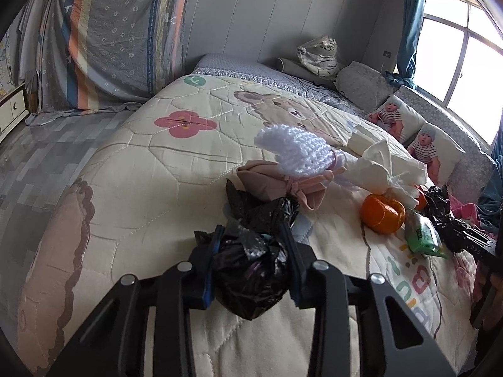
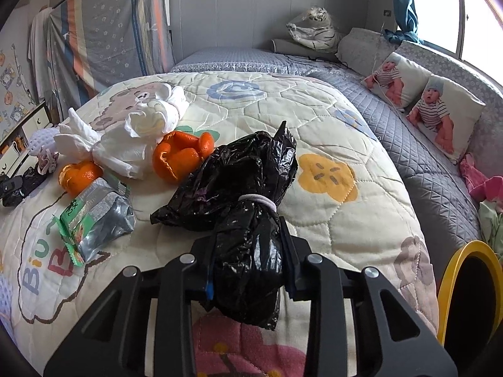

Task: Collect trash
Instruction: 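Grasp a black bag with the right tool while the left tool grasps another black bag, then carry both black bags over the yellow-rimmed bin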

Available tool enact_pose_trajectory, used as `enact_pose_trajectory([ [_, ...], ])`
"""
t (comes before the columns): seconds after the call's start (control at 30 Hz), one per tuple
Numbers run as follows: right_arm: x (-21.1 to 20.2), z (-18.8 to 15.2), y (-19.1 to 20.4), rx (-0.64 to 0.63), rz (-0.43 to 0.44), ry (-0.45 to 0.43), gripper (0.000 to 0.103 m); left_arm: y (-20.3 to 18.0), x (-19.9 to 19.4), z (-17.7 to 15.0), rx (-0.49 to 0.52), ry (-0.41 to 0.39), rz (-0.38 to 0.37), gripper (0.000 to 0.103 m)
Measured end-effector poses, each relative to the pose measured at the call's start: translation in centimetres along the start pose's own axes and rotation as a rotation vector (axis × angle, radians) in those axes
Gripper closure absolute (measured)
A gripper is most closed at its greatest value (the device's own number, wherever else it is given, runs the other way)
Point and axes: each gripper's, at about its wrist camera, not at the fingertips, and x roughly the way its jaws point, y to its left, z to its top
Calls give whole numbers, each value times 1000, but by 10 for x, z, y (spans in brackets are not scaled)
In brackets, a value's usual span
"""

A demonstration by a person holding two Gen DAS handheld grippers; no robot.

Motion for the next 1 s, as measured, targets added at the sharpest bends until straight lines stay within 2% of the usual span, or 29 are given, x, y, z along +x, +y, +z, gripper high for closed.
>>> enact_pose_trajectory([
  [0.27,-39,5,-7,9,-38,-113,76,-1,-32,6,-25,-62,-5,72],
  [0.53,-62,-1,-23,48,-32,-131,76,-9,-66,17,-26,-133,8,72],
  [0.83,-92,-5,-41,80,-18,-173,76,-46,-88,29,12,-172,-18,72],
  [1.0,-107,-11,-55,110,-11,-186,76,-86,-92,36,54,-178,-55,72],
])
